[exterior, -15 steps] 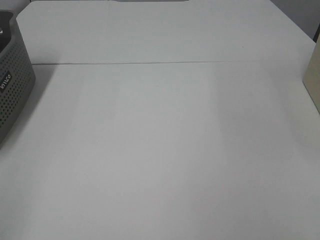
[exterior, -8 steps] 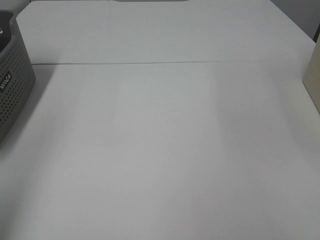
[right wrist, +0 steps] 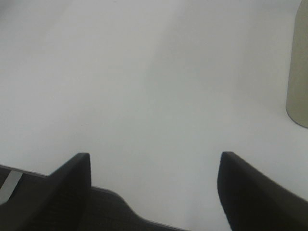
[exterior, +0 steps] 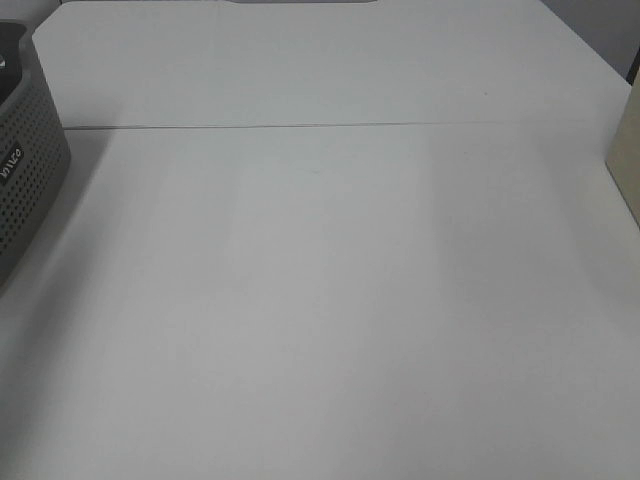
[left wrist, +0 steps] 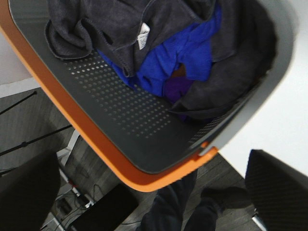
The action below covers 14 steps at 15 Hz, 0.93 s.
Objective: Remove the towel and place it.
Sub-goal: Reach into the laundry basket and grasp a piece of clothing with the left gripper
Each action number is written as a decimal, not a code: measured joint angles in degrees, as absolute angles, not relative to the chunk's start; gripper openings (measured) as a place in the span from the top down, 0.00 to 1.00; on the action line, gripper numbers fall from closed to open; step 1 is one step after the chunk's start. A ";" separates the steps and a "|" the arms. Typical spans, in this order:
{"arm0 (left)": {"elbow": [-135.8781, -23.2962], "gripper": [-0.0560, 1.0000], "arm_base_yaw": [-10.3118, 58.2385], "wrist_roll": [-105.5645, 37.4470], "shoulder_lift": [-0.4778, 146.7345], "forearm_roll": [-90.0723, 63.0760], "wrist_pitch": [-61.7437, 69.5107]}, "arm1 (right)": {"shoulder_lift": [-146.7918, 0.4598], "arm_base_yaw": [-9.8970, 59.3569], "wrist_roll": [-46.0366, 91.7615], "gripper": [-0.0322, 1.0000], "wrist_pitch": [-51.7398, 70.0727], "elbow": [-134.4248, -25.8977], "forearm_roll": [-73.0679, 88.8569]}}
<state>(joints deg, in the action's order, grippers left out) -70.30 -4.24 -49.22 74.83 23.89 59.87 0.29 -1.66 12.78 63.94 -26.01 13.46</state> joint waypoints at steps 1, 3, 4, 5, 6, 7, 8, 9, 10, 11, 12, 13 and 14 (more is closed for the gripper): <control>-72.94 0.01 -4.87 -49.22 78.32 24.87 59.82 | 0.29 -1.66 12.78 0.28 63.94 -26.01 13.46; -77.86 0.01 -6.93 -49.90 85.20 25.38 59.70 | 0.29 -1.66 12.78 0.28 63.94 -26.01 13.46; -79.93 0.01 -7.91 -51.51 88.29 25.50 59.70 | 0.29 -1.66 12.78 0.28 63.94 -26.01 13.46; -81.53 0.01 -8.94 -53.46 90.81 25.50 59.64 | 0.29 -1.66 12.78 0.28 63.94 -26.01 13.46; -83.02 0.01 -10.03 -55.23 93.16 25.55 59.42 | 0.29 -1.66 12.78 0.28 63.94 -26.01 13.46; -84.28 0.01 -11.34 -56.32 95.34 25.67 58.73 | 0.29 -1.66 12.78 0.28 63.94 -26.01 13.46; -85.49 0.01 -12.55 -56.67 97.69 25.67 57.47 | 0.29 -1.66 12.78 0.28 63.94 -26.01 13.46; -86.00 0.01 -13.41 -57.58 100.04 25.78 55.81 | 0.29 -1.66 12.78 0.28 63.94 -26.01 13.46; -86.06 0.01 -13.92 -59.42 102.16 25.90 53.86 | 0.29 -1.66 12.78 0.28 63.94 -26.01 13.46; -86.12 0.01 -14.15 -61.88 104.34 25.90 51.74 | 0.29 -1.66 12.78 0.28 63.94 -26.01 13.46; -86.75 0.01 -14.15 -63.54 106.97 25.90 49.62 | 0.29 -1.66 12.78 0.28 63.94 -26.01 13.46; -87.78 0.01 -14.15 -64.23 109.66 25.84 47.78 | 0.29 -1.66 12.78 0.28 63.94 -26.01 13.46; -89.21 0.01 -14.15 -64.52 112.01 25.84 46.98 | 0.29 -1.66 12.78 0.28 63.94 -26.01 13.46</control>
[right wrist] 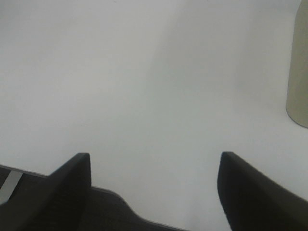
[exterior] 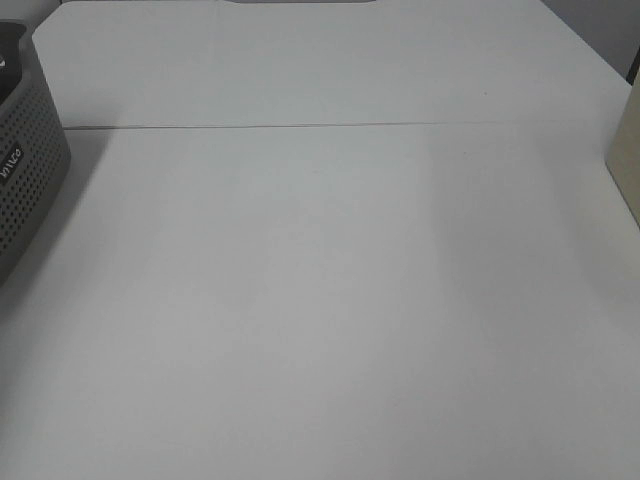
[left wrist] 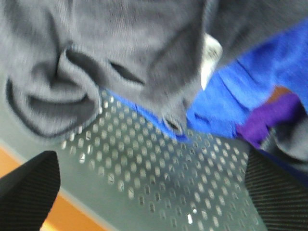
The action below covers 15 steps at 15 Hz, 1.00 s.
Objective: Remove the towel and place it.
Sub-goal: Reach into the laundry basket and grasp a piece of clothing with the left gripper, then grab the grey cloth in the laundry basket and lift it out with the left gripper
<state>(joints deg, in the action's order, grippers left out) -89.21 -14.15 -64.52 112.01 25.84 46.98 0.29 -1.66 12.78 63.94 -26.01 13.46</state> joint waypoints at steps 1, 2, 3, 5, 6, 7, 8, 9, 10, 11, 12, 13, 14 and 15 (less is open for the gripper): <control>-90.58 0.01 -14.15 -64.57 114.02 25.84 46.87 | 0.29 -1.66 12.78 0.28 63.94 -26.01 13.46; -91.85 0.01 -14.15 -64.63 116.20 25.84 46.58 | 0.29 -1.66 12.78 0.28 63.94 -26.01 13.46; -92.36 0.01 -14.15 -64.86 118.03 25.84 46.01 | 0.29 -1.66 12.78 0.28 63.94 -26.01 13.46; -92.65 0.01 -14.15 -65.72 119.92 25.84 45.84 | 0.29 -1.66 12.78 0.28 63.94 -26.01 13.46; -92.70 0.01 -14.15 -66.35 121.01 25.84 45.84 | 0.29 -1.66 12.78 0.28 63.94 -26.01 13.46; -92.70 0.01 -14.15 -66.75 122.04 25.84 45.66 | 0.29 -1.66 12.78 0.28 63.94 -26.01 13.46; -92.70 0.01 -14.15 -66.92 122.78 25.84 45.09 | 0.29 -1.66 12.78 0.28 63.94 -26.01 13.46; -92.70 0.01 -14.15 -66.92 123.19 25.78 44.29 | 0.29 -1.66 12.78 0.28 63.94 -26.01 13.46; -92.76 0.02 -14.15 -67.04 123.36 25.78 43.95 | 0.29 -1.66 12.78 0.28 63.94 -26.01 13.46; -92.76 0.04 -14.15 -67.04 123.42 25.67 43.89 | 0.29 -1.66 12.78 0.28 63.94 -26.01 13.46; -92.76 0.09 -14.15 -67.04 123.42 25.38 44.35 | 0.29 -1.66 12.78 0.28 63.94 -26.01 13.46; -92.76 0.17 -14.15 -67.04 123.42 25.10 45.38 | 0.29 -1.66 12.78 0.28 63.94 -26.01 13.46; -92.76 0.26 -14.15 -67.04 123.42 24.87 46.75 | 0.29 -1.66 12.78 0.28 63.94 -26.01 13.46; -92.76 0.47 -14.15 -66.92 123.42 24.81 47.56 | 0.29 -1.66 12.78 0.28 63.94 -26.01 13.46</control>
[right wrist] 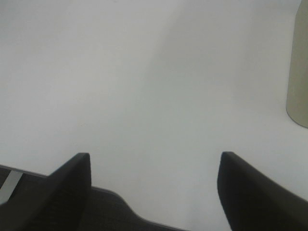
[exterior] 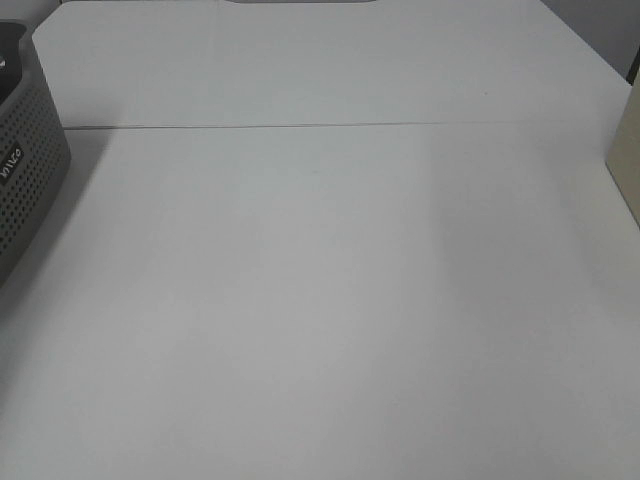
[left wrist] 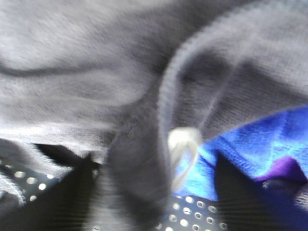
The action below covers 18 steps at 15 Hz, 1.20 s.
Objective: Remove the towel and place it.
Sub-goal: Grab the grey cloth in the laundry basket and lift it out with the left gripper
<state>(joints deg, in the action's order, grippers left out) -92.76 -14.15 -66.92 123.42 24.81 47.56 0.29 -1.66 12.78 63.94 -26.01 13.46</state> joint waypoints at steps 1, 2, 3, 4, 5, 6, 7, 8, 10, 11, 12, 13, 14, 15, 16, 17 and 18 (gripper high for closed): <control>-92.76 0.55 -14.15 -66.86 123.42 24.35 47.56 | 0.29 -1.66 12.78 0.28 63.94 -26.01 13.46; -92.76 0.62 -14.15 -66.81 123.42 23.89 47.38 | 0.29 -1.66 12.78 0.28 63.94 -26.01 13.46; -92.76 0.65 -14.15 -66.69 123.42 23.72 47.38 | 0.29 -1.66 12.78 0.28 63.94 -26.01 13.46; -92.76 0.66 -14.15 -66.69 123.42 23.43 47.38 | 0.29 -1.66 12.78 0.28 63.94 -26.01 13.46; -92.76 0.66 -14.15 -66.69 123.42 23.32 47.38 | 0.29 -1.66 12.78 0.28 63.94 -26.01 13.46; -92.76 0.66 -14.15 -66.46 123.42 23.32 47.38 | 0.29 -1.66 12.78 0.28 63.94 -26.01 13.46; -92.76 0.66 -14.15 -66.41 123.42 23.32 47.38 | 0.29 -1.66 12.78 0.28 63.94 -26.01 13.46; -92.76 0.66 -14.15 -66.41 123.42 23.32 47.38 | 0.29 -1.66 12.78 0.28 63.94 -26.01 13.46; -92.76 0.68 -14.15 -66.29 123.42 23.15 47.04 | 0.29 -1.66 12.78 0.28 63.94 -26.01 13.46; -92.76 0.74 -14.15 -66.29 123.42 23.15 46.18 | 0.29 -1.66 12.78 0.28 63.94 -26.01 13.46; -92.76 0.86 -14.09 -66.29 123.30 23.15 45.72 | 0.29 -1.66 12.78 0.28 63.94 -26.01 13.46; -92.76 0.92 -13.64 -66.29 122.96 23.26 45.61 | 0.29 -1.66 12.78 0.28 63.94 -26.01 13.46; -92.76 0.94 -13.01 -66.29 122.44 23.26 44.81 | 0.29 -1.66 12.78 0.28 63.94 -26.01 13.46; -92.76 0.95 -12.26 -66.29 121.58 23.26 43.95 | 0.29 -1.66 12.78 0.28 63.94 -26.01 13.46; -92.76 0.95 -11.69 -66.29 120.72 23.26 43.03 | 0.29 -1.66 12.78 0.28 63.94 -26.01 13.46; -92.76 0.95 -10.89 -66.12 118.54 23.15 43.14 | 0.29 -1.66 12.78 0.28 63.94 -26.01 13.46; -92.76 0.95 -10.83 -65.72 117.80 23.15 43.26 | 0.29 -1.66 12.78 0.28 63.94 -26.01 13.46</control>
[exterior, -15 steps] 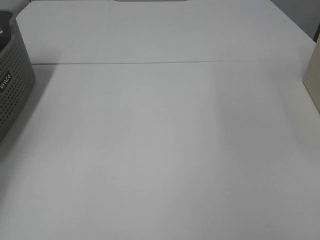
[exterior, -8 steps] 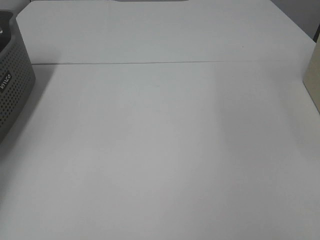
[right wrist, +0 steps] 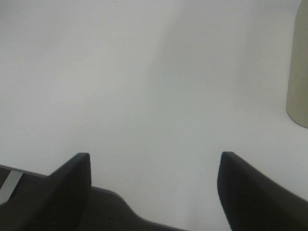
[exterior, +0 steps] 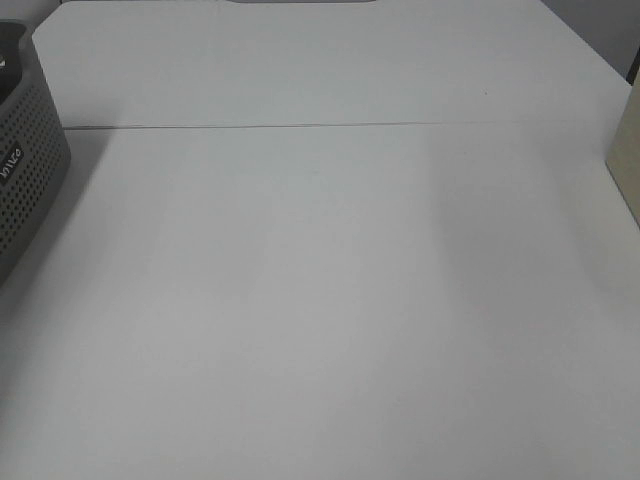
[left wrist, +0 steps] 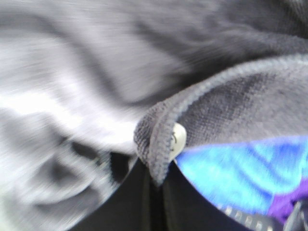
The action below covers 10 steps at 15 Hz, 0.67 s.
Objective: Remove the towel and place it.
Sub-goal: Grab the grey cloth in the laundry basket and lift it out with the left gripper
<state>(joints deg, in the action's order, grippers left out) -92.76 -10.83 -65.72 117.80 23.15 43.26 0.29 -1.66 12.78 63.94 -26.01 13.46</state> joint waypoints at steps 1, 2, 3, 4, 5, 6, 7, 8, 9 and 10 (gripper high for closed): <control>-92.76 0.95 -10.43 -64.40 116.14 23.09 43.37 | 0.29 -1.66 12.78 0.28 63.94 -26.01 13.46; -92.76 0.95 -10.26 -63.25 114.31 23.09 43.72 | 0.29 -1.66 12.78 0.28 63.94 -26.01 13.46; -92.76 0.95 -10.14 -62.40 112.13 23.09 44.86 | 0.29 -1.66 12.78 0.28 63.94 -26.01 13.46; -92.76 0.95 -9.85 -62.11 109.89 23.09 46.70 | 0.29 -1.66 12.78 0.28 63.94 -26.01 13.46; -92.76 0.95 -9.85 -61.94 107.83 22.29 48.99 | 0.29 -1.66 12.78 0.28 63.94 -26.01 13.46; -92.76 0.95 -9.85 -61.76 105.71 21.43 50.48 | 0.29 -1.66 12.78 0.28 63.94 -26.01 13.46; -92.76 0.95 -9.85 -61.31 104.56 20.51 51.17 | 0.29 -1.66 12.78 0.28 63.94 -26.01 13.46; -92.76 0.95 -9.85 -59.93 102.16 18.16 52.02 | 0.29 -1.66 12.78 0.28 63.94 -26.01 13.46; -92.76 0.95 -9.85 -58.56 100.10 15.53 52.43 | 0.29 -1.66 12.78 0.28 63.94 -26.01 13.46; -92.76 0.95 -9.85 -57.64 98.15 13.18 52.71 | 0.29 -1.66 12.78 0.28 63.94 -26.01 13.46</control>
